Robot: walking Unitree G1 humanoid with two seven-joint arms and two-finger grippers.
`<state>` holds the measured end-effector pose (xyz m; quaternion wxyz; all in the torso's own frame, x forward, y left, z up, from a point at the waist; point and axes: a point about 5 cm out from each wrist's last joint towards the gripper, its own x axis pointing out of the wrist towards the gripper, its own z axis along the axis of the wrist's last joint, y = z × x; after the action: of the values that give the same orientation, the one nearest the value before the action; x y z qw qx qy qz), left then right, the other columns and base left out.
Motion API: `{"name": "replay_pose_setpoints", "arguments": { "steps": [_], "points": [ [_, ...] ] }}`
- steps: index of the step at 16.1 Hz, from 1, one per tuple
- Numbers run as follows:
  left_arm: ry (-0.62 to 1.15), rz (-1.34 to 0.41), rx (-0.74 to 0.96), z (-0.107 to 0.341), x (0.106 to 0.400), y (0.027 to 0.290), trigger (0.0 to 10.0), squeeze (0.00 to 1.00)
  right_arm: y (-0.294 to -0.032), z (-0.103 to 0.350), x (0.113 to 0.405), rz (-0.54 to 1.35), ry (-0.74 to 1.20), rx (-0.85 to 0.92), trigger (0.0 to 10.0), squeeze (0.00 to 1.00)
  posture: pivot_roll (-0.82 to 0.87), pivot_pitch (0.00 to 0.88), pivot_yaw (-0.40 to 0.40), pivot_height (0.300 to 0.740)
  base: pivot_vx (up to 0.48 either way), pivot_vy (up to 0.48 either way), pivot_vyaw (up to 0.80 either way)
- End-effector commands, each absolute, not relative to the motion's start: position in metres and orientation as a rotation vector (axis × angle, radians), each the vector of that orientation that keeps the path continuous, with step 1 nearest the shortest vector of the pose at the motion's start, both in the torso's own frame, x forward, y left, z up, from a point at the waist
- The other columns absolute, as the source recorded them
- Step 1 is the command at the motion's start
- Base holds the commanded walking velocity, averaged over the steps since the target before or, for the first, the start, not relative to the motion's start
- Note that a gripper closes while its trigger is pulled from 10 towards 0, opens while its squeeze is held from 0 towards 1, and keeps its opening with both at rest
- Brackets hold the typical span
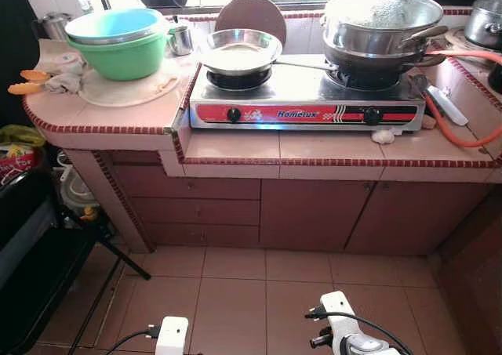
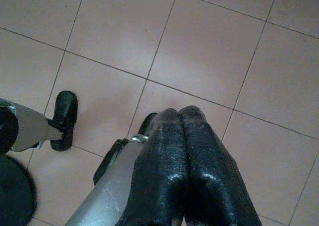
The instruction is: Kitchen organization
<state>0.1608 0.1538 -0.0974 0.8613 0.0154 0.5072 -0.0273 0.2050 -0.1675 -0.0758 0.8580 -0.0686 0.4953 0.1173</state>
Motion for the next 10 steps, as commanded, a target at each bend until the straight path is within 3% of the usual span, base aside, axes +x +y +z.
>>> {"name": "replay_pose_setpoints", "arguments": {
  "steps": [1,10],
  "points": [
    [1.063,-0.069,0.023,-0.0976,0.1599,0.1542,10.0,0.0,-0.1671,-0.0762,0.2042,0.252,1.04,-0.155,10.0,0.0,-0.16,0.002,0.011,0.74,0.0,0.0,0.0],
    [1.114,0.004,0.004,-0.1008,0.1528,0.1605,10.0,0.0,-0.169,-0.0785,0.2001,0.243,1.062,-0.173,10.0,0.0,-0.15,0.008,0.007,0.74,0.0,0.0,0.0]
  ]
}}
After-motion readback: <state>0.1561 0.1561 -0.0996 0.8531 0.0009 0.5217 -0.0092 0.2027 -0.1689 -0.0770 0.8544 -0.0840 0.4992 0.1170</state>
